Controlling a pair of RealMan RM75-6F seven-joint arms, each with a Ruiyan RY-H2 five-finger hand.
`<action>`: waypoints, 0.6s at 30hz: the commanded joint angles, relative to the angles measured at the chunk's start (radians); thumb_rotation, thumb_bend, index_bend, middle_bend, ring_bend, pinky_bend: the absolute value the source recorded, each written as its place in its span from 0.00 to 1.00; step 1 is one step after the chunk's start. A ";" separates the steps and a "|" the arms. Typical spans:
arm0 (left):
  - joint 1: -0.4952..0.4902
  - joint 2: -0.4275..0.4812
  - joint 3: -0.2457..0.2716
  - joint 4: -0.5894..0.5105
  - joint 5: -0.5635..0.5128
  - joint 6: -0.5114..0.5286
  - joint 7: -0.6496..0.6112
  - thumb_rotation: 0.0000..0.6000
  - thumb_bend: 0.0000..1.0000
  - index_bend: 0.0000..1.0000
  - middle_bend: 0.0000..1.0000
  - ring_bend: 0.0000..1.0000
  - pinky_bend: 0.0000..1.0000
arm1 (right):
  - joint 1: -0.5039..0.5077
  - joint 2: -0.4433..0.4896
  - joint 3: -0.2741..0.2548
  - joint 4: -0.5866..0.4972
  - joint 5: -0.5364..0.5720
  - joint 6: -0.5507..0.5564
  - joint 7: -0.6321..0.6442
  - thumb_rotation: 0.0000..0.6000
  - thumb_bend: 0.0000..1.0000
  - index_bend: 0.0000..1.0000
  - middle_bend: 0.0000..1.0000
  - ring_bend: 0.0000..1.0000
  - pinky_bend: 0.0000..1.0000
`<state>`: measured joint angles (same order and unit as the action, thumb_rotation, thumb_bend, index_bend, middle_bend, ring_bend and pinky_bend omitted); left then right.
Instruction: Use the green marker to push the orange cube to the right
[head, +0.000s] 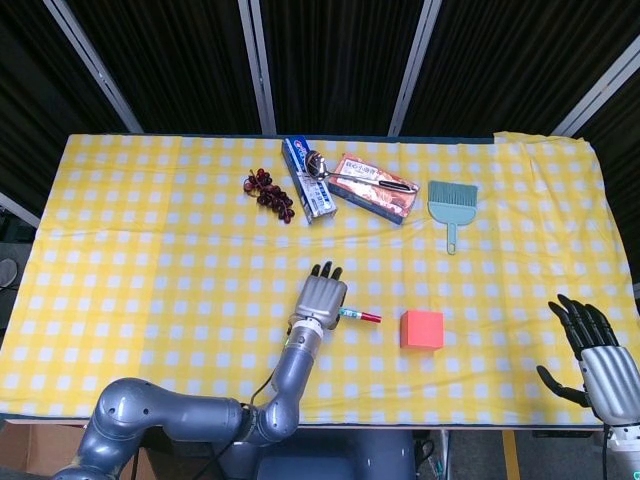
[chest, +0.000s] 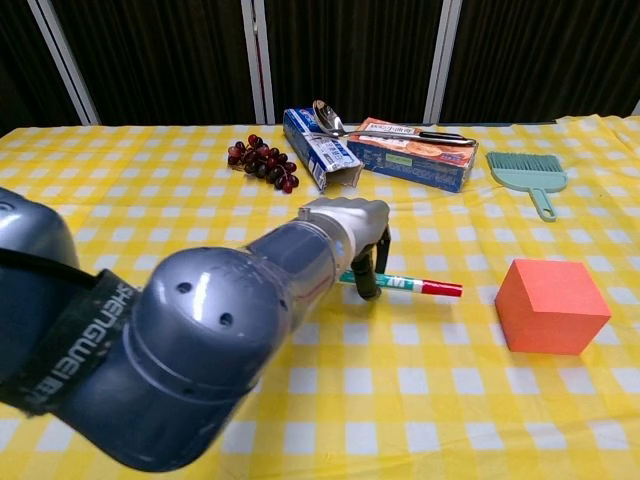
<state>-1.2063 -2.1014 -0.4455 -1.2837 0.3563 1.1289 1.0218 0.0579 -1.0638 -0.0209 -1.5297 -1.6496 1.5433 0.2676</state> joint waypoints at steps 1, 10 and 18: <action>0.116 0.135 0.080 -0.156 0.064 0.058 -0.050 1.00 0.49 0.57 0.11 0.00 0.10 | 0.000 0.001 0.000 0.002 0.001 -0.002 -0.002 1.00 0.34 0.00 0.00 0.00 0.05; 0.332 0.465 0.228 -0.437 0.196 0.102 -0.188 1.00 0.49 0.56 0.11 0.00 0.10 | 0.002 -0.002 0.001 -0.002 -0.004 -0.003 -0.023 1.00 0.34 0.00 0.00 0.00 0.05; 0.472 0.666 0.341 -0.550 0.317 0.107 -0.330 1.00 0.49 0.55 0.11 0.00 0.09 | 0.007 -0.013 0.000 -0.003 -0.013 -0.010 -0.054 1.00 0.34 0.00 0.00 0.00 0.05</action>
<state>-0.7693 -1.4773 -0.1400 -1.8015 0.6390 1.2309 0.7324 0.0644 -1.0760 -0.0210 -1.5326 -1.6628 1.5351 0.2153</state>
